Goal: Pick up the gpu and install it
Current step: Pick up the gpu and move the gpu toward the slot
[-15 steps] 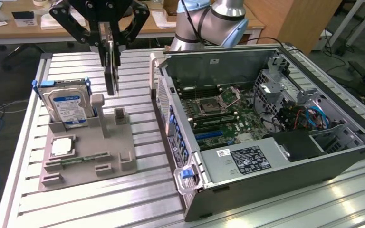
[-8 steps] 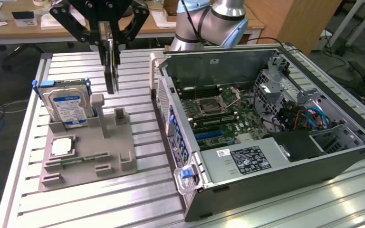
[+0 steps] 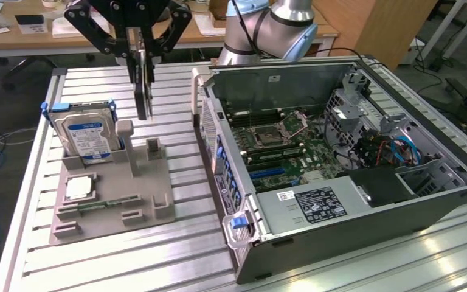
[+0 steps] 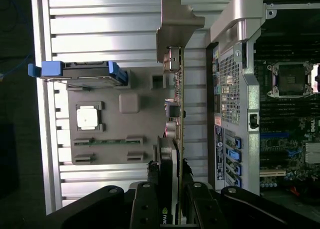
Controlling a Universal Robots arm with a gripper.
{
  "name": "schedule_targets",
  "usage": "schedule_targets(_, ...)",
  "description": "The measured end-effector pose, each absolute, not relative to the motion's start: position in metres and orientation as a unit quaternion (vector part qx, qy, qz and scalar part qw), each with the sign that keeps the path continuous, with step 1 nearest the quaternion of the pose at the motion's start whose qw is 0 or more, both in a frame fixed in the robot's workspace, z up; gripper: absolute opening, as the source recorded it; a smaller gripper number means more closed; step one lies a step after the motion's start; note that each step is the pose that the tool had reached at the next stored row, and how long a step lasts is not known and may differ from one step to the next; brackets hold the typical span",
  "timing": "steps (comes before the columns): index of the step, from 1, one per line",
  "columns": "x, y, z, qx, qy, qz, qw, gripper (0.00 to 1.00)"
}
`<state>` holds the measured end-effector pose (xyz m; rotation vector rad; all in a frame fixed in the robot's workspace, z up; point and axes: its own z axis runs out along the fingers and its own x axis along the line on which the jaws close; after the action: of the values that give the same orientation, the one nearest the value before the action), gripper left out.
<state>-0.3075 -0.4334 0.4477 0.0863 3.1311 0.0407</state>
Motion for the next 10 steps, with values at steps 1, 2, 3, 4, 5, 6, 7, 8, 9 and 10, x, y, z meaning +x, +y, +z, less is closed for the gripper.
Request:
schedule_targets(1,-0.307,-0.4334,0.4476,0.028,1.0,0.013,0.005,0.27)
schedule_targets(2,-0.3064,-0.4334,0.4476,0.028,1.0,0.013,0.005,0.27)
schedule_targets(3,-0.3059,-0.4334,0.4476,0.028,1.0,0.013,0.006,0.27)
schedule_targets(4,-0.3052,-0.4334,0.4476,0.028,1.0,0.013,0.006,0.27)
schedule_targets(5,-0.3045,-0.4334,0.4476,0.028,1.0,0.013,0.006,0.27)
schedule_targets(6,-0.3037,-0.4334,0.4476,0.028,1.0,0.013,0.006,0.27)
schedule_targets(7,-0.3027,-0.4334,0.4476,0.028,1.0,0.013,0.007,0.27)
schedule_targets(8,-0.3011,-0.4334,0.4476,0.028,1.0,0.013,0.007,0.27)
schedule_targets(9,-0.2993,-0.4334,0.4476,0.028,1.0,0.013,0.007,0.27)
schedule_targets(10,-0.2973,-0.4334,0.4476,0.028,1.0,0.013,0.007,0.27)
